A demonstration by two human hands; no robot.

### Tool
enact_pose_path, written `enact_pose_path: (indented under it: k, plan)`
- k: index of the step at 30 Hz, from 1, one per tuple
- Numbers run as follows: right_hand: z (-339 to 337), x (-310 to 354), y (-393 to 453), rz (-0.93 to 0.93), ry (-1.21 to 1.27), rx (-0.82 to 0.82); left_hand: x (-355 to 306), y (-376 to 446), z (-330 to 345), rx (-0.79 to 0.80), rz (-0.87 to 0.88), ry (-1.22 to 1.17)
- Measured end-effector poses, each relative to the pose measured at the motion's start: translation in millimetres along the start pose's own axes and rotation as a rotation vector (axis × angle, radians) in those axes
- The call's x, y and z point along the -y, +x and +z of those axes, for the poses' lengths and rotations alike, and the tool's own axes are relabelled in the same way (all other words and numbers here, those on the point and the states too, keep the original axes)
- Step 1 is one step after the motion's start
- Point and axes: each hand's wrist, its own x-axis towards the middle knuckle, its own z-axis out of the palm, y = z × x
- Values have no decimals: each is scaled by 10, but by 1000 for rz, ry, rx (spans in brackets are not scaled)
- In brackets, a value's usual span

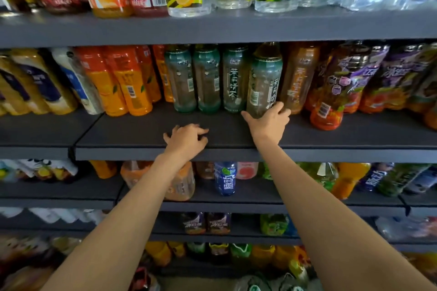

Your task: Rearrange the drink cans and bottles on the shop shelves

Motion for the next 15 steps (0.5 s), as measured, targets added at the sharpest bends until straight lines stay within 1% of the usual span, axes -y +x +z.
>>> enact_pose_path:
  k: [2,3,6,7,10,13,15]
  plan:
    - [27,-12,19,-9,2,7,2,1,4,-5,0,1]
    - [22,-44,35,-27,36,37,5,-1,11,-5,0,2]
    - [-43,-189,88,-109,209,141,5,-11,26,-12,6,8]
    - [-71,-221,88,-128,211,139,6,-17,24,-13,6,9]
    - [-66,-223,54,-149,111,71,4,-25,28,-17,14,4]
    - [-18,-160,29,-116,61,21,3,-57,52,-17,16,-4]
    - [11,-144,49,-119,51,19,12,-96,93,-44,24,-2]
